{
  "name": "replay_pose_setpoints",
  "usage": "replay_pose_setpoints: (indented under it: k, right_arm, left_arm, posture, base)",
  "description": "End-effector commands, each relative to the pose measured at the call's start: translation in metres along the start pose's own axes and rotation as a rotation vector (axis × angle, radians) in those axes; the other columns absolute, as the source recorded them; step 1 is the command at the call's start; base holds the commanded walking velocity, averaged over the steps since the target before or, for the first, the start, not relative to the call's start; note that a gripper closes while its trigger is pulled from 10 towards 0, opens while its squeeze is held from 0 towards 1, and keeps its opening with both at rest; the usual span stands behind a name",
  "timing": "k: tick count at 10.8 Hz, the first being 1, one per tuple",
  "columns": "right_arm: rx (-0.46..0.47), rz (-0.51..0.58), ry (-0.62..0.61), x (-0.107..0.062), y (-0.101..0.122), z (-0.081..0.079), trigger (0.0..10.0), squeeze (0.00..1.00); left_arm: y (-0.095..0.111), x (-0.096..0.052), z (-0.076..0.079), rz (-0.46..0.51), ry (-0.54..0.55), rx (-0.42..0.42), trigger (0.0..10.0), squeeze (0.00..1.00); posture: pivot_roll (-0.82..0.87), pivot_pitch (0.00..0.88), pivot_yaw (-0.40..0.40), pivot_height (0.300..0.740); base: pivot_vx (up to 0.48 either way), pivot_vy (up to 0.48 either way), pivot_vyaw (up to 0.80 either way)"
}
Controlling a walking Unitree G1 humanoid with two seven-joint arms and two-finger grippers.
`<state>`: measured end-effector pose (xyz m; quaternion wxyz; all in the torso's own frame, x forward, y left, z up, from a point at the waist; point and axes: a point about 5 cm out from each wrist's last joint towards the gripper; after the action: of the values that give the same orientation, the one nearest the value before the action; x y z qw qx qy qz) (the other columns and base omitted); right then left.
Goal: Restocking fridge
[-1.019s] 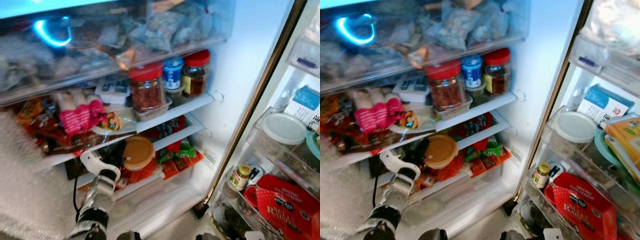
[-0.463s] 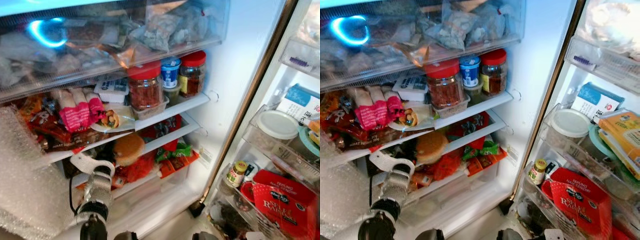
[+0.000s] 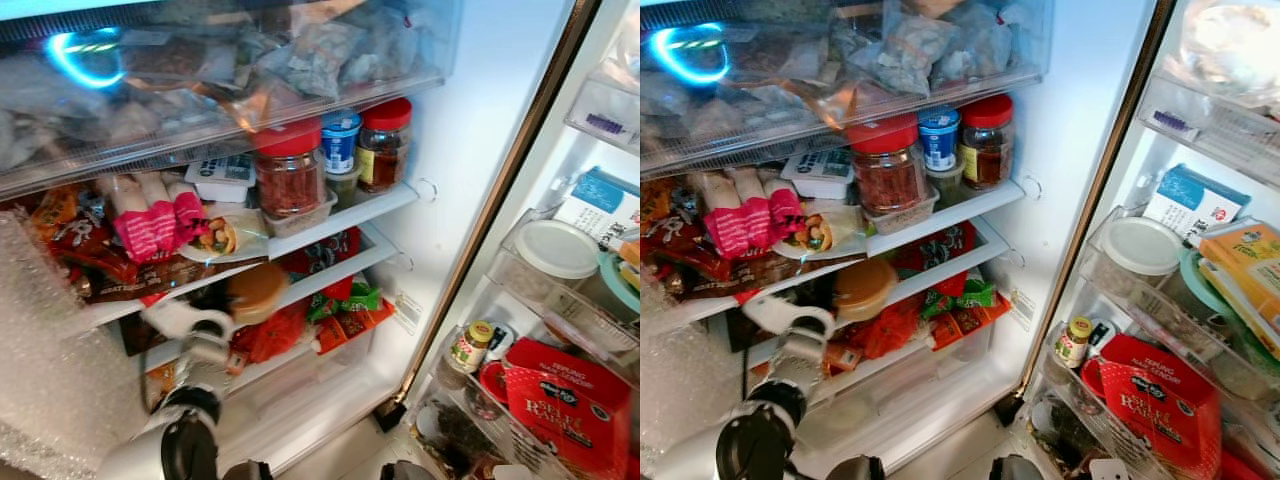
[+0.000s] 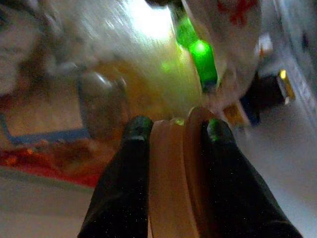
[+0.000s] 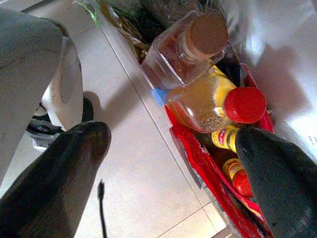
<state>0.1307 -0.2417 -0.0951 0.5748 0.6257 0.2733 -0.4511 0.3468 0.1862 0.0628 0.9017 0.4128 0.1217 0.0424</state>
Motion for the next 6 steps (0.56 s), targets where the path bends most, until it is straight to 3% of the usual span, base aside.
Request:
replay_pose_setpoints:
  k: [1,2,3,4,6]
  right_arm:
    - [0.006,0.008,-0.004,-0.001,0.000,0.004,10.0,0.00]
    - [0.006,0.008,0.001,-0.001,-0.001,0.003,10.0,0.00]
    - [0.005,0.008,0.003,-0.001,-0.001,0.002,10.0,0.00]
    - [0.010,0.012,0.009,-0.001,-0.001,0.002,10.0,0.00]
    - [0.010,0.016,0.014,-0.001,-0.001,0.001,10.0,0.00]
  left_arm:
    - [-0.001,0.003,0.010,-0.013,-0.017,0.021,10.0,0.00]
    - [-0.002,0.004,0.016,-0.019,-0.036,0.015,10.0,0.00]
    - [-0.001,0.005,0.019,-0.014,-0.042,0.003,10.0,0.36]
    - [0.005,0.007,0.016,0.012,-0.018,-0.024,10.0,0.38]
    - [0.017,0.009,0.009,0.071,0.028,-0.056,10.0,0.32]
  posture:
    - [-0.23,0.016,-0.052,0.647]
    - [-0.22,0.016,-0.050,0.647]
    - [-0.22,0.013,-0.045,0.647]
    - [-0.22,0.014,-0.044,0.647]
    - [-0.22,0.020,-0.045,0.647]
  base:
    - [0.000,0.000,0.00]
    - [0.000,0.000,0.00]
    - [0.000,0.000,0.00]
    - [0.000,0.000,0.00]
    - [0.000,0.000,0.00]
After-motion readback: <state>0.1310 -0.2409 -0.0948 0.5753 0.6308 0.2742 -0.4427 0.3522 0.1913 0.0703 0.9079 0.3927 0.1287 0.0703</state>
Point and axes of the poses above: a point about 5 cm out from each wrist's last joint towards the gripper, its own x axis pointing out of the wrist towards the gripper, its own y axis along the axis of the wrist's last joint, z = x × y, and after that the axes turned 13 degrees about x, right-handed
